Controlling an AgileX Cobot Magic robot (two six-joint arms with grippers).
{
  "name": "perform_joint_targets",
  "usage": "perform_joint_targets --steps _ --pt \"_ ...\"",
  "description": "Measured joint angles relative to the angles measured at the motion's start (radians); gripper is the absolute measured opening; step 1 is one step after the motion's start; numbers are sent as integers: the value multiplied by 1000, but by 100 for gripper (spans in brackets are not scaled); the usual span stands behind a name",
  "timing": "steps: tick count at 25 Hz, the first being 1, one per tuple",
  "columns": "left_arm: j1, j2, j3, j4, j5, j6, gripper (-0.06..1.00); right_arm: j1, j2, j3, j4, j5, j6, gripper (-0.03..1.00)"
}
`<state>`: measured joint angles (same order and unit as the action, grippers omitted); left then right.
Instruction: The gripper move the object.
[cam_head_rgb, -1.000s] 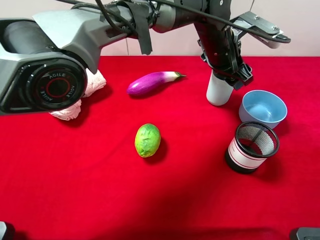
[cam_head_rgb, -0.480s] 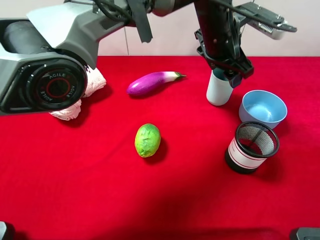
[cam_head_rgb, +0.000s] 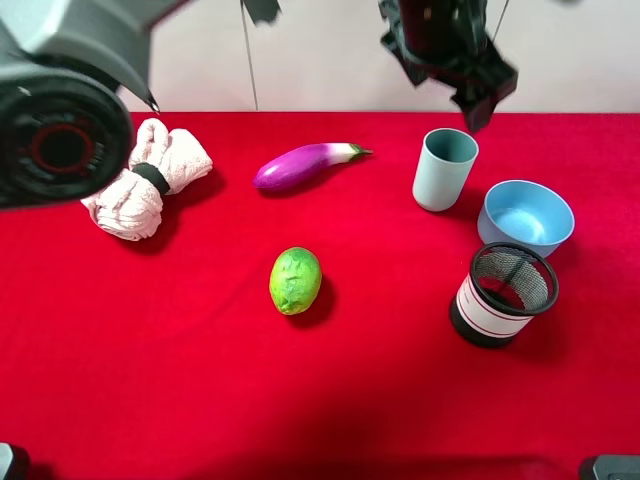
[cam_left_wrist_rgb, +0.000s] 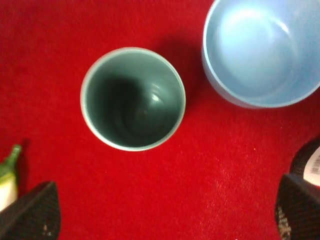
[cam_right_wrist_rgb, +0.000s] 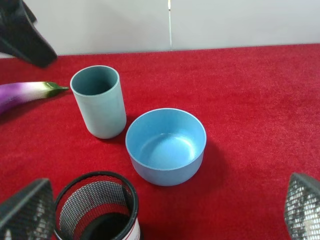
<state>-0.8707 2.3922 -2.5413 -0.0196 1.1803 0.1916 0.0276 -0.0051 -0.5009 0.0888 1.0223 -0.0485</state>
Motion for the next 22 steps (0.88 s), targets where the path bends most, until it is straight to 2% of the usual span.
perform_joint_targets --steps 6,9,22 --pt "0 -77 9 20 1 -50 87 0 0 0 1 0 0 69" --pt "0 -126 61 20 1 -64 87 0 0 0 1 0 0 69" --pt "0 -534 610 118 0 -123 87 0 0 0 1 0 0 69"
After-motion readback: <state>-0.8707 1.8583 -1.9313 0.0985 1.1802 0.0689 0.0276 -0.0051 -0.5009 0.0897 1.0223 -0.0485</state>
